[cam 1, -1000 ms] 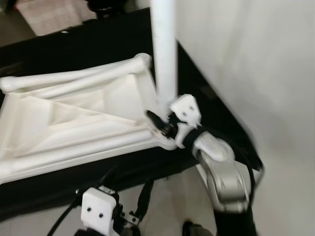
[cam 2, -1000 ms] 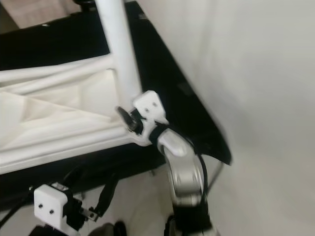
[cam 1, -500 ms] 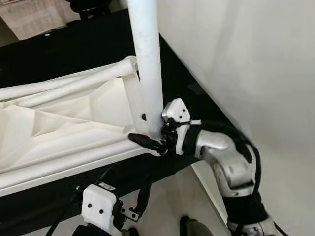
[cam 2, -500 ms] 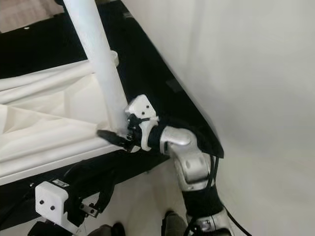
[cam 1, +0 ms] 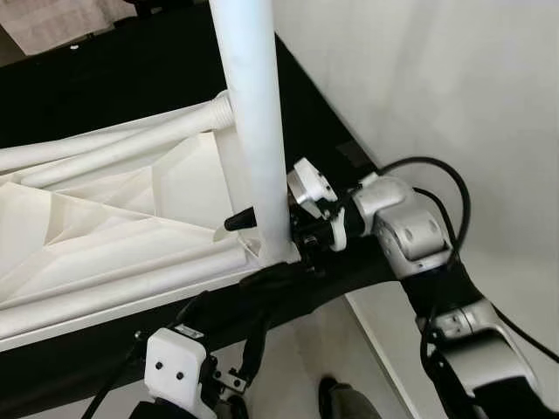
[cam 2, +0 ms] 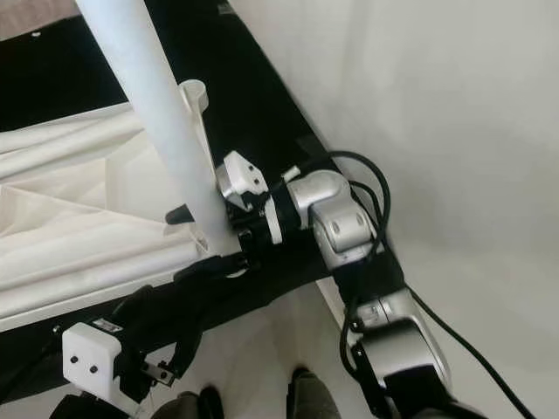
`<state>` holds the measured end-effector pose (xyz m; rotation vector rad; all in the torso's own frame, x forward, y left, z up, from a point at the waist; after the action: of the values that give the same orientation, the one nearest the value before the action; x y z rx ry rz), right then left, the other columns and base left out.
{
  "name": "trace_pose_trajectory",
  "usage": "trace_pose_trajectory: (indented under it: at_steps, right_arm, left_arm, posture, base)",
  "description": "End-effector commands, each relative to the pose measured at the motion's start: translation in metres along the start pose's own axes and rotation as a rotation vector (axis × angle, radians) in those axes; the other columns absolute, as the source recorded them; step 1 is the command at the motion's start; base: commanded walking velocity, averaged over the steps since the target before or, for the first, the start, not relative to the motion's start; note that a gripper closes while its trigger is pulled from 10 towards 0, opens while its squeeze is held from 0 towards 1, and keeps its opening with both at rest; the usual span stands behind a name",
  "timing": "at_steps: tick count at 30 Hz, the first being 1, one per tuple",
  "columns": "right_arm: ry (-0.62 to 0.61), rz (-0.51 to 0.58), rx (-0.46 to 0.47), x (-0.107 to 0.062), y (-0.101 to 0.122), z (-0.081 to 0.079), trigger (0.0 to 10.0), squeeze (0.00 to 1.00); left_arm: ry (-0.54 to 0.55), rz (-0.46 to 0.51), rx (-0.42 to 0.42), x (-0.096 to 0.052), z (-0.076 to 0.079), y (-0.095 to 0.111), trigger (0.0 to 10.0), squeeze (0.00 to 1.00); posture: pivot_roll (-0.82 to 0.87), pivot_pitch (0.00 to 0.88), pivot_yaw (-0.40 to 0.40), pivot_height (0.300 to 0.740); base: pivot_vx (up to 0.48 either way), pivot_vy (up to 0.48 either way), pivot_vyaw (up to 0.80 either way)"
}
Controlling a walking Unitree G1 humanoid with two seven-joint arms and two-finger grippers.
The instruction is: Building children table
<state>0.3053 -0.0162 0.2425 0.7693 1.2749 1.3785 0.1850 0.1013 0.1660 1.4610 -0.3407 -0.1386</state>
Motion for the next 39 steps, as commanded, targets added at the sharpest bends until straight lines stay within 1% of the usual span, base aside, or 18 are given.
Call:
trace_pose_trajectory:
  at_steps: [1,2,10,14,16,18,19,20,21,22,26,31,32,33,34,36,37,39]
  right_arm:
    - [0.035,0.033,0.002,0.005,0.001,-0.001,1.0,0.0]
    - [0.049,0.044,0.012,0.004,0.002,-0.002,0.0,0.0]
    - [0.052,0.046,0.01,-0.004,-0.003,-0.005,0.0,0.0]
    - [-0.179,0.028,0.013,-0.019,-0.02,-0.001,0.0,0.0]
    - [-0.179,0.028,0.013,-0.019,-0.02,-0.001,0.0,0.0]
    - [-0.531,0.015,0.12,-0.022,-0.041,0.006,0.0,0.0]
    - [-0.531,0.015,0.12,-0.022,-0.041,0.006,0.0,0.0]
    - [-0.932,-0.131,0.172,-0.036,-0.066,0.013,0.0,0.0]
    - [-1.149,-0.214,0.242,-0.046,-0.081,0.0,0.0,0.0]
    - [-1.247,-0.237,0.289,-0.047,-0.087,-0.012,0.0,0.0]
    - [-1.195,-0.207,0.282,-0.026,-0.084,-0.019,0.0,0.0]
    - [-1.098,-0.139,0.228,-0.008,-0.071,0.004,0.0,0.0]
    - [-1.076,-0.125,0.218,-0.006,-0.068,0.007,6.5,0.0]
    - [-1.076,-0.125,0.218,-0.006,-0.068,0.007,6.5,0.0]
    - [-1.027,-0.108,0.206,-0.002,-0.064,0.008,10.0,0.0]
    - [-0.973,-0.074,0.2,0.001,-0.058,0.01,10.0,0.0]
    - [-0.808,-0.007,0.203,0.014,-0.047,0.004,10.0,1.0]
    - [-0.808,-0.007,0.203,0.014,-0.047,0.004,10.0,1.0]
  left_arm:
    - [0.0,-0.019,-0.001,-0.003,0.001,-0.002,10.0,0.0]
    - [0.0,-0.019,-0.002,-0.003,0.001,-0.002,10.0,0.0]
    - [0.0,-0.019,-0.003,-0.003,0.002,-0.002,10.0,0.0]
    - [0.004,-0.016,-0.005,-0.003,0.002,-0.001,10.0,0.0]
    - [0.004,-0.016,-0.005,-0.003,0.002,-0.001,10.0,0.0]
    - [0.002,-0.014,-0.004,-0.002,0.002,-0.001,10.0,0.0]
    - [0.002,-0.014,-0.004,-0.002,0.002,-0.001,10.0,0.0]
    - [0.002,-0.014,-0.002,-0.002,0.001,-0.001,10.0,0.0]
    - [0.003,-0.013,-0.001,-0.002,0.0,-0.001,10.0,0.0]
    - [0.003,-0.013,0.001,-0.002,-0.001,-0.001,10.0,0.0]
    - [0.004,-0.013,0.003,-0.002,-0.001,-0.001,10.0,0.0]
    - [-0.001,-0.014,0.002,0.0,-0.001,-0.003,10.0,0.0]
    - [0.001,-0.014,0.002,0.0,-0.001,-0.003,10.0,0.0]
    - [0.001,-0.014,0.002,0.0,-0.001,-0.003,10.0,0.0]
    - [0.004,-0.013,0.002,0.0,-0.001,-0.003,10.0,0.0]
    - [0.006,-0.013,0.003,0.0,-0.001,-0.003,10.0,0.0]
    - [0.008,-0.012,0.003,0.0,-0.001,-0.003,10.0,0.0]
    - [0.008,-0.012,0.003,0.0,-0.001,-0.003,10.0,0.0]
  posture:
    - [0.02,0.3,0.049,0.74]
    - [0.02,0.304,0.049,0.74]
    - [0.01,0.304,0.047,0.74]
    - [0.0,0.312,0.041,0.74]
    - [0.0,0.312,0.041,0.74]
    - [0.02,0.311,0.028,0.74]
    - [0.02,0.311,0.028,0.74]
    - [0.02,0.317,0.032,0.74]
    - [0.01,0.317,0.036,0.74]
    - [0.01,0.311,0.044,0.74]
    - [0.0,0.302,0.044,0.74]
    - [0.0,0.288,0.039,0.74]
    - [0.0,0.287,0.038,0.74]
    - [0.0,0.287,0.038,0.74]
    - [0.01,0.286,0.038,0.74]
    - [0.01,0.286,0.038,0.74]
    - [0.01,0.285,0.04,0.74]
    - [0.01,0.285,0.04,0.74]
  base:
    - [0.0,0.0,0.0]
    - [0.0,0.0,0.0]
    - [0.0,0.0,0.0]
    - [0.0,0.0,0.0]
    - [0.0,0.0,0.0]
    - [0.0,0.0,0.0]
    - [0.0,0.0,0.0]
    - [0.0,0.0,0.0]
    - [0.0,0.0,0.0]
    - [0.0,0.0,0.0]
    - [0.0,0.0,0.0]
    - [0.0,0.0,0.0]
    - [0.0,0.0,0.0]
    - [0.0,0.0,0.0]
    - [0.0,0.0,0.0]
    - [0.0,0.0,0.0]
    - [0.0,0.0,0.0]
    - [0.0,0.0,0.0]
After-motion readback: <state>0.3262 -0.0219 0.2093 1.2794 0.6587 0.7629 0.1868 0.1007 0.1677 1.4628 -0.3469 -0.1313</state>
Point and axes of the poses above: a point about 5 cm out from each wrist's last joint towards the gripper, its own x axis pointing out of the wrist towards the gripper, its own y axis along the axis of the wrist's last joint, z = x × y, the point moved 5 cm from there along x, pointing out of the wrist towards the gripper, and after that the axes turned 3 degrees about -x, right-handed, at the moved point
